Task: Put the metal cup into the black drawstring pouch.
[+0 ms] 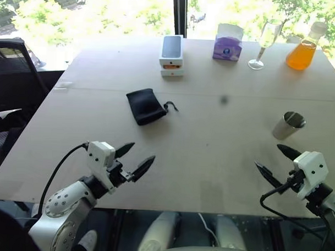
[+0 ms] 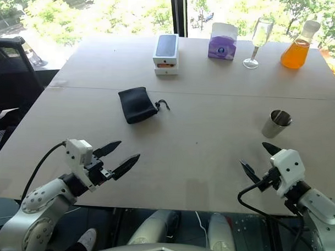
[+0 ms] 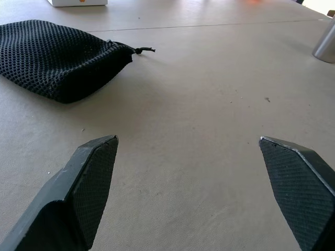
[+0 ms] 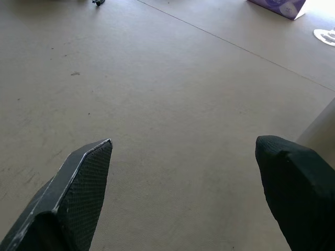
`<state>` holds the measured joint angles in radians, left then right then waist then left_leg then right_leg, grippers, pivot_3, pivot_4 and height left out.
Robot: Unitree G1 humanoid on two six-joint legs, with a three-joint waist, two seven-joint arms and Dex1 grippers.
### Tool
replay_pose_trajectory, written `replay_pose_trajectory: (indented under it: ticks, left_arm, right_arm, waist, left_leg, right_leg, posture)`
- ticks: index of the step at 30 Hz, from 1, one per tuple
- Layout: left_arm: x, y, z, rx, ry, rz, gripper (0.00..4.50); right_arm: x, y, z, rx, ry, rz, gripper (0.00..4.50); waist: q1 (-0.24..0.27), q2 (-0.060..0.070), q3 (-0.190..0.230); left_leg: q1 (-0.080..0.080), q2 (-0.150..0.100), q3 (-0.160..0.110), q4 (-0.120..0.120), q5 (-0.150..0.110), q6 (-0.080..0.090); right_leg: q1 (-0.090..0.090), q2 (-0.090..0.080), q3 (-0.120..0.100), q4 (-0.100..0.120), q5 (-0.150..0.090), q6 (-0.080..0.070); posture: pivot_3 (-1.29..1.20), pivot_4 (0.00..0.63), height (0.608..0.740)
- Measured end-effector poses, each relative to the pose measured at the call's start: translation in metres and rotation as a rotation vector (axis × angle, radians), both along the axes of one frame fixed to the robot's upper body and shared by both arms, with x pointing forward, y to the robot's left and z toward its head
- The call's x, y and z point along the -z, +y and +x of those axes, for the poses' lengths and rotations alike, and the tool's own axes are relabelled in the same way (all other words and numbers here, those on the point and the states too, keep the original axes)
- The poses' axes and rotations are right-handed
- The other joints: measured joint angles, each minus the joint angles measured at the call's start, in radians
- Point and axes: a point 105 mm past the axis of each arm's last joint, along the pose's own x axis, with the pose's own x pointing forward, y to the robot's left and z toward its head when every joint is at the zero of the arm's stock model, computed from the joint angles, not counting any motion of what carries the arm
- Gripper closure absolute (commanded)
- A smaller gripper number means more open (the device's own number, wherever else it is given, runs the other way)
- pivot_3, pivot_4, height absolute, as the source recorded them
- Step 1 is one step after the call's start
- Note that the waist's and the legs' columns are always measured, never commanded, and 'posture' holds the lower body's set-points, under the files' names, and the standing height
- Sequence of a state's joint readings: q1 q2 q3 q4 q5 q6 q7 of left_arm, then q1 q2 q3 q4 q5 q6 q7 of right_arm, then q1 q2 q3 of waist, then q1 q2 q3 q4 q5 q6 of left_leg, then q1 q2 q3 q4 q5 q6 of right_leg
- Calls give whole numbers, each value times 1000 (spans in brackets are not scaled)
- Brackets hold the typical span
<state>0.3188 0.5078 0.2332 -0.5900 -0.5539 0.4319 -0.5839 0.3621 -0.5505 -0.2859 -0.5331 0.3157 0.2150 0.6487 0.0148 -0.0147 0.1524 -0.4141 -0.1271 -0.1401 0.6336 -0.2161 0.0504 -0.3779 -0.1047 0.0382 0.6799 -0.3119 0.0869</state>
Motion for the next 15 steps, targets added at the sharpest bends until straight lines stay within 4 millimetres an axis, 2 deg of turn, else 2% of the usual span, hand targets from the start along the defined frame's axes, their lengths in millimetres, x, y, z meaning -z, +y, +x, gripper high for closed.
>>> replay_pose_trajectory:
  ticks: [4,8,10,15]
  left_arm:
    - [-6,-1,5,0,-27,1,0]
    - [-20,-2,18,-9,-89,-1,0]
    - [-21,-1,22,-25,-92,0,0]
    - [-20,3,32,-52,-68,0,0]
  right_arm:
    - [-3,5,1,-29,-15,10,72]
    - [-19,23,5,-122,-103,33,72]
    - [-25,29,5,-160,-134,50,72]
    - [-38,59,-5,-351,-153,100,72]
  waist:
    - [0,0,0]
    - [-1,0,0]
    - [-1,0,0]
    - [-1,0,0]
  left_leg:
    - [0,0,0,0,0,0]
    - [0,0,0,0,0,0]
    - [0,0,0,0,0,0]
    - [0,0,-1,0,0,-1]
  right_leg:
    - [0,0,-1,0,0,0]
    - [0,0,-1,0,0,0]
    - [0,0,-2,0,0,0]
    - [0,0,-2,0,0,0]
  posture:
    - [0,150,740]
    - [0,150,740]
    - [0,150,740]
    - [0,150,740]
